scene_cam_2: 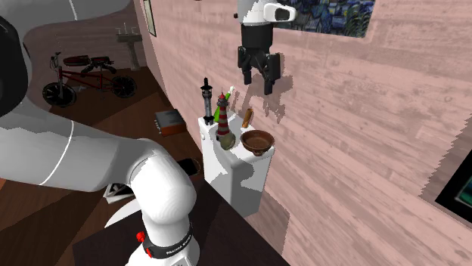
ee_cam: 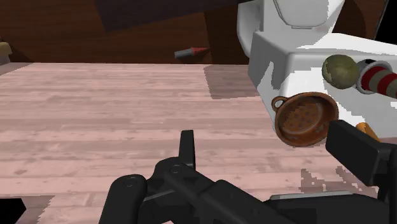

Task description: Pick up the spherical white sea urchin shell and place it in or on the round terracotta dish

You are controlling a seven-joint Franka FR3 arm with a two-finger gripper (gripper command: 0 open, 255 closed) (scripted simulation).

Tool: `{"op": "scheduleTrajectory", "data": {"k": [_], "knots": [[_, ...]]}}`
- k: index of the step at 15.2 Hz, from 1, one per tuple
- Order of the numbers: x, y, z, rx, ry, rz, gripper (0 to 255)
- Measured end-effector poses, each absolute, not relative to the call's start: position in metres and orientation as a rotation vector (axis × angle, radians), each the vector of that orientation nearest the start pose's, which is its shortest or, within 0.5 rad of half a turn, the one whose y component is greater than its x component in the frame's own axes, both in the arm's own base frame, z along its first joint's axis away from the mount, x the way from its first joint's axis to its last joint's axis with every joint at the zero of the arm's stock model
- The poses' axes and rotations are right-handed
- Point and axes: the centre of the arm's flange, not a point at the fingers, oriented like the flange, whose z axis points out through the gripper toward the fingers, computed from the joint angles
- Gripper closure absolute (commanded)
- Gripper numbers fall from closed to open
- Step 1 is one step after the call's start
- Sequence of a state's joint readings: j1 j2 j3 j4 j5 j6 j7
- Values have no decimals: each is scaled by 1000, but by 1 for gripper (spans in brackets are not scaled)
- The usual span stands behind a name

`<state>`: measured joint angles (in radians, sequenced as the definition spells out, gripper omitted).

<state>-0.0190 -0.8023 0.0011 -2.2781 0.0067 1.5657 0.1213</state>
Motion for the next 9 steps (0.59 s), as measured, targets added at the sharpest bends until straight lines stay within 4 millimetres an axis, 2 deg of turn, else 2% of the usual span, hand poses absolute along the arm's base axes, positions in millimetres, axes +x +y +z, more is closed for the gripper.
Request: {"op": "scheduleTrajectory", "data": {"k": [1,3,9], "knots": [[302,-5,632,-3120,217,-140,0],[312,-2,620,-3105,181,-128,0],[352,10,556,-3028,15,-76,0]]}}
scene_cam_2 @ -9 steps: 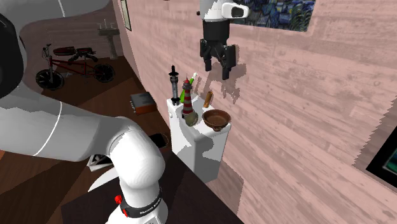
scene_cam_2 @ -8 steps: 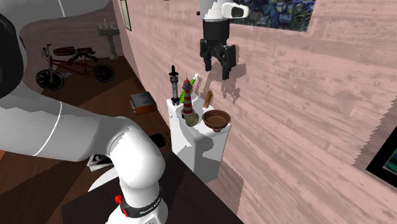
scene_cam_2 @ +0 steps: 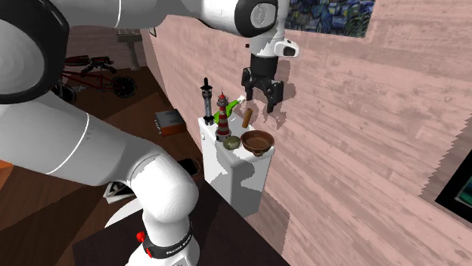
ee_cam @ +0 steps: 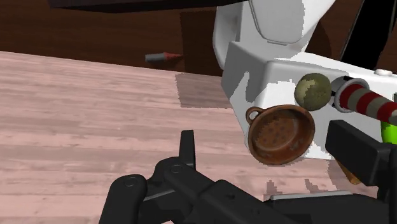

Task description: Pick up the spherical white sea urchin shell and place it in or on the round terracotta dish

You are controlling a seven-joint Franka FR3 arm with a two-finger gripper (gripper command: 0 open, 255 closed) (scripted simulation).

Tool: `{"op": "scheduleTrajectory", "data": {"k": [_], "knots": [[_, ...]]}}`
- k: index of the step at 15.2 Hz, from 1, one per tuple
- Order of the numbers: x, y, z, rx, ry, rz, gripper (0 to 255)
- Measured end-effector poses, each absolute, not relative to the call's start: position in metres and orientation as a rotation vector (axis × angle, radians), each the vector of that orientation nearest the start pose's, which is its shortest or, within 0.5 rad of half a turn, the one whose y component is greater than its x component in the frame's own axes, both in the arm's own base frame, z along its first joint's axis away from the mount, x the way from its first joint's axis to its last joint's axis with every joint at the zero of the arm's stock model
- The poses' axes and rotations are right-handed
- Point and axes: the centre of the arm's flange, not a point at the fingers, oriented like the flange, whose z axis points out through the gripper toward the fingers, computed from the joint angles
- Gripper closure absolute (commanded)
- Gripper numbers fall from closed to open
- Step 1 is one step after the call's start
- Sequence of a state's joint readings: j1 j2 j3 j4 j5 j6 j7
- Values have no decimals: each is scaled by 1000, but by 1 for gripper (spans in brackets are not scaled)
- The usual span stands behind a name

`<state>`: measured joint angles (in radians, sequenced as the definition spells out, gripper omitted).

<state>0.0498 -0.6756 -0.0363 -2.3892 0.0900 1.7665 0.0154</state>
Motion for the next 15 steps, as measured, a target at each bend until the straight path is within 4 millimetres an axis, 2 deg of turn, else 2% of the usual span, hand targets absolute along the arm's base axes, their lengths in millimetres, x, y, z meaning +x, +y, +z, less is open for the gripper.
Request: {"op": "scheduleTrajectory", "data": {"k": [2,9,15], "knots": [[364,12,538,-2999,-41,-59,0],[415,46,462,-2889,-228,-2,0],[447,85,400,-2786,-379,45,0]]}}
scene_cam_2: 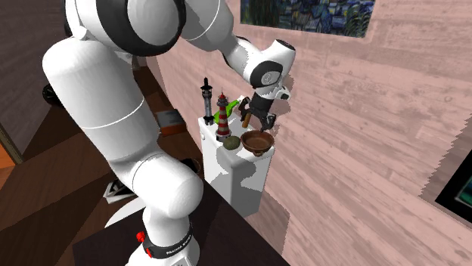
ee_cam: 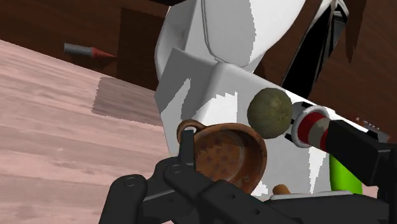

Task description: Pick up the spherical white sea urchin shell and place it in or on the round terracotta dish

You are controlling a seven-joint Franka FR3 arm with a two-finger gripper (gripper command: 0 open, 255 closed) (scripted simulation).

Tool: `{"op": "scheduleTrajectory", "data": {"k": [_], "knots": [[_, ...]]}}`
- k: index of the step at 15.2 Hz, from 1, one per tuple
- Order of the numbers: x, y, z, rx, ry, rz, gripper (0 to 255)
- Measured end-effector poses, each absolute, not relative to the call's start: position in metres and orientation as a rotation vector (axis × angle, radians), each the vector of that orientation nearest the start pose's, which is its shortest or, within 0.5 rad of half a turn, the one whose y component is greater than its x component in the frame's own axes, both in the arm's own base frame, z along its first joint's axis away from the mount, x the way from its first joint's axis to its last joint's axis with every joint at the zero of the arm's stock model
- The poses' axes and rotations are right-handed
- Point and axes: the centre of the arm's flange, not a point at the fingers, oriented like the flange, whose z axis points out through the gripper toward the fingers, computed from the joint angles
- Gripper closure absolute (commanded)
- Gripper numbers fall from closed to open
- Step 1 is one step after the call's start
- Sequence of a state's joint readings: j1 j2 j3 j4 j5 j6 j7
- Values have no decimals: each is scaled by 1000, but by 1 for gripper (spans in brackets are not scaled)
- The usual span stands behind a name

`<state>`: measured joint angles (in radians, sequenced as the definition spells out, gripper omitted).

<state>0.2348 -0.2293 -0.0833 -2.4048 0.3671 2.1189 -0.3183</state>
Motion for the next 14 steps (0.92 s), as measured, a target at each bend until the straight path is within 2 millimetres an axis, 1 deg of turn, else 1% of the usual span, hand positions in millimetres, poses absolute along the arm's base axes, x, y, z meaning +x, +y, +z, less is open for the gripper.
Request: {"op": "scheduleTrajectory", "data": {"k": [2,4,6,10,14], "knots": [[455,97,381,-2749,-428,60,0],[466,114,364,-2713,-476,75,0],[475,126,341,-2675,-522,89,0],[488,162,304,-2597,-612,117,0],[496,199,269,-2517,-700,145,0]]}}
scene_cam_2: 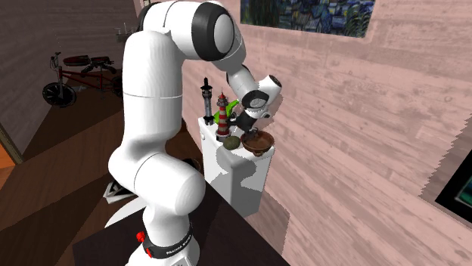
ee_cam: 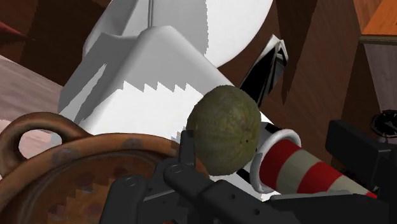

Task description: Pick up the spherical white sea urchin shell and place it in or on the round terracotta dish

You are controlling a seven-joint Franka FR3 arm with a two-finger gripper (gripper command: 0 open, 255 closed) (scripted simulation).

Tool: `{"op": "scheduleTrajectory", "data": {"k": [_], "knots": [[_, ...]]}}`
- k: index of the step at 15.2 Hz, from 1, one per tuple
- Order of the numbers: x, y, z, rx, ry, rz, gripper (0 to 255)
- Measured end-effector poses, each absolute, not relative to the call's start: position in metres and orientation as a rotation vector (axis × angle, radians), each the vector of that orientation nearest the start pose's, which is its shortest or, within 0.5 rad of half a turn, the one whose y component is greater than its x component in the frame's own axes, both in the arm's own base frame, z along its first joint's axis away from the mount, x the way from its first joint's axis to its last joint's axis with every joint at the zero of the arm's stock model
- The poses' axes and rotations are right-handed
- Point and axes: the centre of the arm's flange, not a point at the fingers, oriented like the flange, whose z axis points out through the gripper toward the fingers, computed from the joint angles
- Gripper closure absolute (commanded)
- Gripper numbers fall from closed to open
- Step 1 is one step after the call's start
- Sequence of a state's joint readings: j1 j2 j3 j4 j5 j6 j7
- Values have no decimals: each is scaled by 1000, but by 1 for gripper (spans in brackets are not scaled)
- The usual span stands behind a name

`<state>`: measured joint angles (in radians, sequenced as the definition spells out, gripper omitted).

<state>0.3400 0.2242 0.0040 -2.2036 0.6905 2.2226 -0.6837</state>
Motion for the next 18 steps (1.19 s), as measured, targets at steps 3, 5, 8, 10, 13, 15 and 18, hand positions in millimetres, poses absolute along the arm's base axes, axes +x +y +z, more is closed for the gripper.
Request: {"op": "scheduleTrajectory", "data": {"k": [3,5,8,10,13,15,18], "knots": [[501,216,253,-2487,-729,154,0],[498,223,243,-2483,-732,155,0],[494,231,230,-2481,-734,154,0],[492,234,225,-2479,-737,155,0],[492,234,224,-2480,-735,152,0],[492,235,225,-2480,-735,150,0],[493,233,223,-2483,-732,150,255]]}}
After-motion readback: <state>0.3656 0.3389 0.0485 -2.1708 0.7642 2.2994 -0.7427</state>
